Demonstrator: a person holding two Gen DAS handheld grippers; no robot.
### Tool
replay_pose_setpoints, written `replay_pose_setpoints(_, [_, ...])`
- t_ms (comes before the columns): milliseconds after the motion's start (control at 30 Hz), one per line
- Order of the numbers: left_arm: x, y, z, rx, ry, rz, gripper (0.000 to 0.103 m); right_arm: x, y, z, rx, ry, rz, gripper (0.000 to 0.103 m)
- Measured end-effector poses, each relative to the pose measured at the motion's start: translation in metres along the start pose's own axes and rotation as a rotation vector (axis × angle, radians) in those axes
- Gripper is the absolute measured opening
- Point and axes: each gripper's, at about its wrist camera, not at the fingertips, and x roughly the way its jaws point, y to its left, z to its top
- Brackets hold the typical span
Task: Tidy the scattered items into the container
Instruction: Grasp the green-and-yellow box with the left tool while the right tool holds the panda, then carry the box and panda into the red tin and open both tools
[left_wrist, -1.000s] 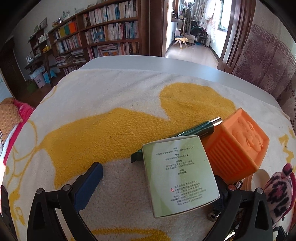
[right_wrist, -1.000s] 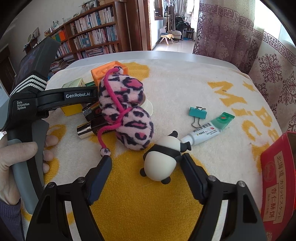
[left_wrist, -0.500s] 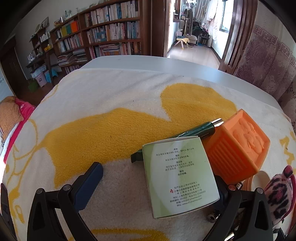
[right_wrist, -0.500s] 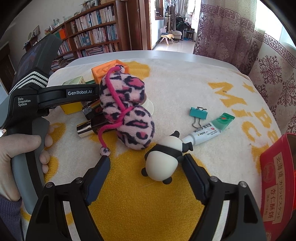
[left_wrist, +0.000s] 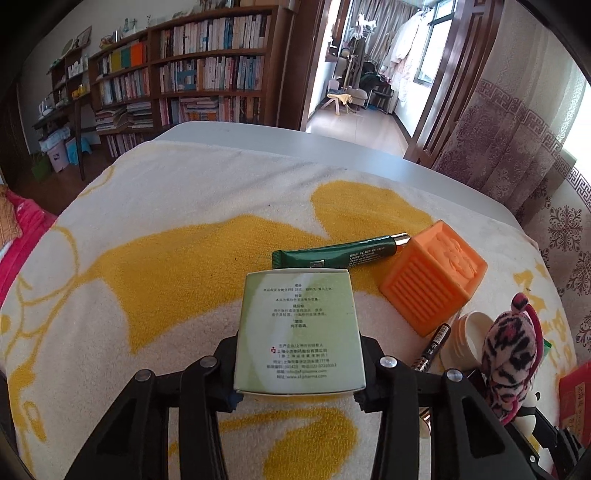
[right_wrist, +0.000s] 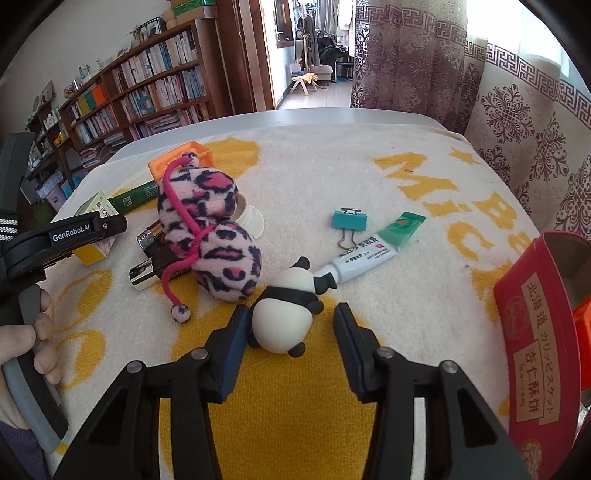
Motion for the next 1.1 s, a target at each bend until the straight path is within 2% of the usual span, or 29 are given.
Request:
replay_pose_setpoints(67, [-0.01, 0.004, -0.008, 0.011, -0.015, -0.006, 0.045, -0.001, -0.001, -0.001, 0.009, -0.004, 0.001, 0.044])
replay_pose_setpoints(300, [-0.036, 0.017, -0.02, -0.011, -0.043, -0.072, 0.045, -0.006, -0.012, 0.0, 0.079, -0.014, 0.081, 0.044])
replay_pose_setpoints(533, [-0.061, 0.003, -0.021, 0.025, -0.091, -0.166, 0.045, -0.039, 0.006, -0.003, 0.021, -0.137, 0.119, 0.044])
replay_pose_setpoints(733, [-0.071, -0.008, -0.023, 0.052, -0.101, -0.21, 0.045, -0.071, -0.002, -0.017, 0.067, -0.204, 0.158, 0.044])
replay_pose_setpoints(900, [-0.073, -0.02, -0.028, 0.084, -0.089, -0.241, 0.045, -0.099, -0.021, -0.031, 0.102, -0.225, 0.118, 0.044])
replay_pose_setpoints(1100, [-0.079, -0.04, -0.037, 0.133, -0.081, -0.282, 0.045, -0.147, -0.064, -0.044, 0.153, -0.306, 0.021, 0.044])
